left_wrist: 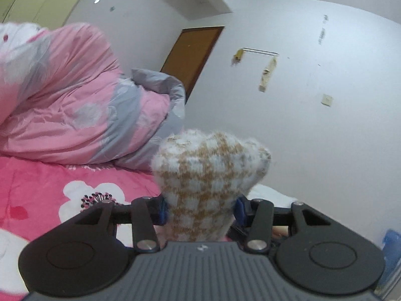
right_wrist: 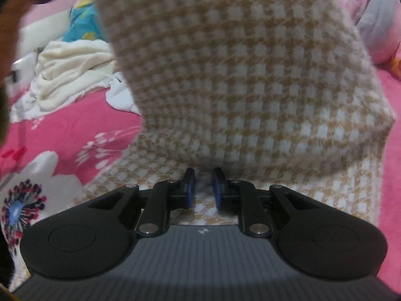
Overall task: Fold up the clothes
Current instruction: 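Grasp the strip end with both grippers and lift it off the bed, then fold the held end over the strip and open both grippers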
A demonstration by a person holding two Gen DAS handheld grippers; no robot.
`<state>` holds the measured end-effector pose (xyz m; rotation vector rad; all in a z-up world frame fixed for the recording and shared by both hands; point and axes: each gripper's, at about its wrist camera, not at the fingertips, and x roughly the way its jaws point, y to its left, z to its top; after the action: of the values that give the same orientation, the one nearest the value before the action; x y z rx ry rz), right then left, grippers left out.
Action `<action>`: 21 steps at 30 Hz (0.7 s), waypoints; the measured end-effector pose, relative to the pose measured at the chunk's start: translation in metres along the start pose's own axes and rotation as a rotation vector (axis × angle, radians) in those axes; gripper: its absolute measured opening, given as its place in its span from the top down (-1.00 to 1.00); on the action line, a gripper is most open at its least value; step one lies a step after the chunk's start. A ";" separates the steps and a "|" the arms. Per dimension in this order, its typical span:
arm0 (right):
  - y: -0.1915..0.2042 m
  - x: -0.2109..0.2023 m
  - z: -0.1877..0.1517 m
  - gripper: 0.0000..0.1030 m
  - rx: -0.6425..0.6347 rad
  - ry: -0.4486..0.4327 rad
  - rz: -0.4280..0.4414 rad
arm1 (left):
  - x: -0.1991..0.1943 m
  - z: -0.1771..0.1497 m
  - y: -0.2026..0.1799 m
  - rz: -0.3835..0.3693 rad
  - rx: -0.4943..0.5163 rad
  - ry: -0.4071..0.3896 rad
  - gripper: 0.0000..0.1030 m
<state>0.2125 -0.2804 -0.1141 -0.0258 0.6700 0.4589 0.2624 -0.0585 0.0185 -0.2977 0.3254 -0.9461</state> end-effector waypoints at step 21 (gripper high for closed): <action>-0.107 -0.057 -0.035 1.00 0.621 -0.147 -0.091 | -0.073 -0.100 -0.078 0.013 0.300 0.110 0.05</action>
<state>0.1977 -0.4057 -0.1200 0.5570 0.6406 0.1488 0.1251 -0.0513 -0.0323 0.0307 0.2813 -0.9861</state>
